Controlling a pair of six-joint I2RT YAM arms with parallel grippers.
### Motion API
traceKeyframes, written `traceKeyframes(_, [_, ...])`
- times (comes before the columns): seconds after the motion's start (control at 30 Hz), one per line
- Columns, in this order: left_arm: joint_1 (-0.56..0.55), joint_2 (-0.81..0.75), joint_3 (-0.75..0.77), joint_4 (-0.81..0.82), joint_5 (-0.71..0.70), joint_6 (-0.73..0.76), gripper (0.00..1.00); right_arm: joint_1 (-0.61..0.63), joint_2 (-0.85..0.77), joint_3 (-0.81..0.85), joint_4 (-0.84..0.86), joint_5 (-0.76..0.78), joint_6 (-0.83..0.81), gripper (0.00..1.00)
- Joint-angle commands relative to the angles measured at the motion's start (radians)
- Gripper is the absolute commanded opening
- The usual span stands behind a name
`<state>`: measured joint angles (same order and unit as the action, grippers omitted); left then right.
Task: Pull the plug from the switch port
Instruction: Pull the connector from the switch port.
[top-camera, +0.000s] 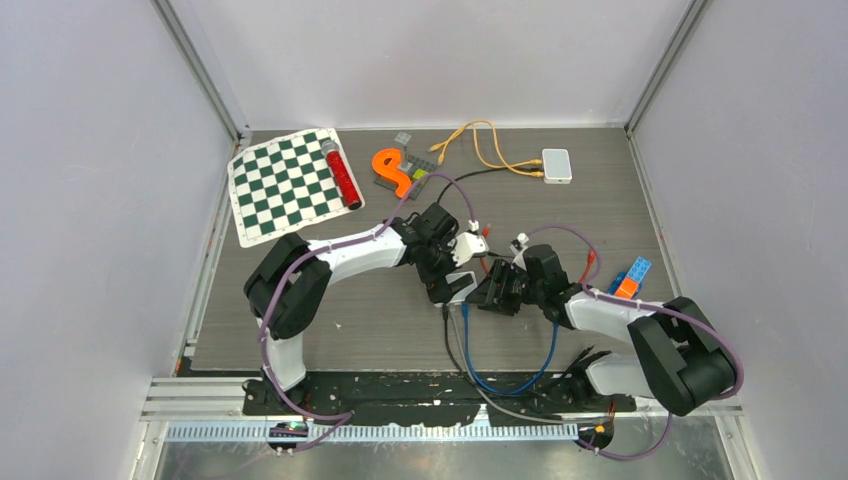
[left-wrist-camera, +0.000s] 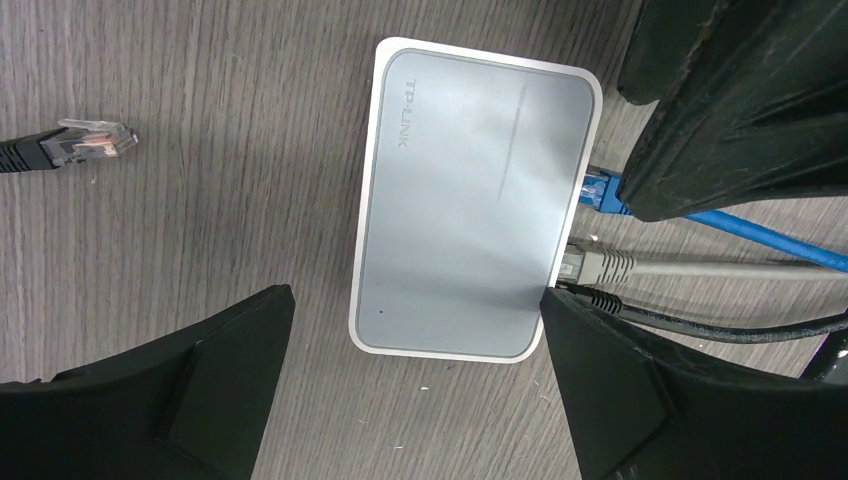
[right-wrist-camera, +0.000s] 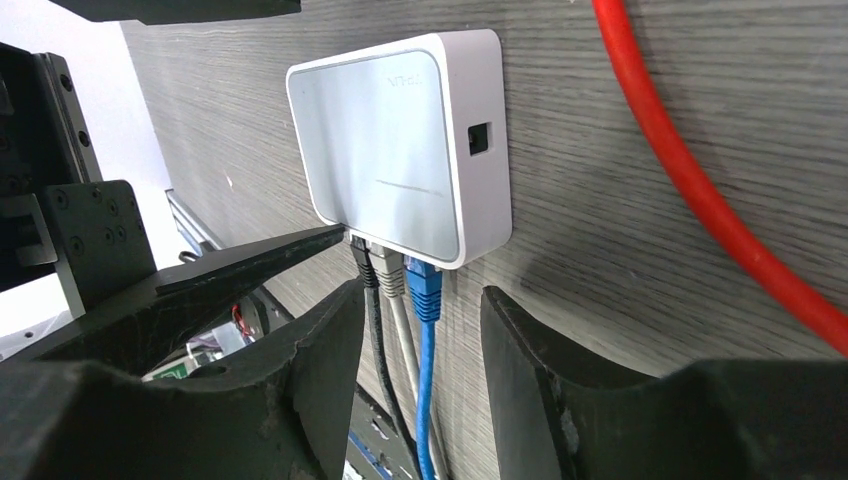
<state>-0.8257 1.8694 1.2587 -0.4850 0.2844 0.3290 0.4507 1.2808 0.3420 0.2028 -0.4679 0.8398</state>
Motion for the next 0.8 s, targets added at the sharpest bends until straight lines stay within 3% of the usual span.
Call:
traceKeyframes(0.0, [-0.007,-0.028,0.020,-0.021,-0.015,0.025,0.99,0.007,0.020,-0.012,0.101,-0.036,0.033,0.54])
traceKeyframes(0.4, [-0.015,-0.064,0.020,-0.014,0.020,0.004,1.00,0.012,0.055,-0.030,0.148,-0.045,0.051,0.54])
traceKeyframes(0.77, [-0.020,0.028,0.052,-0.041,0.003,0.016,0.99,0.016,0.094,-0.035,0.201,-0.055,0.072,0.54])
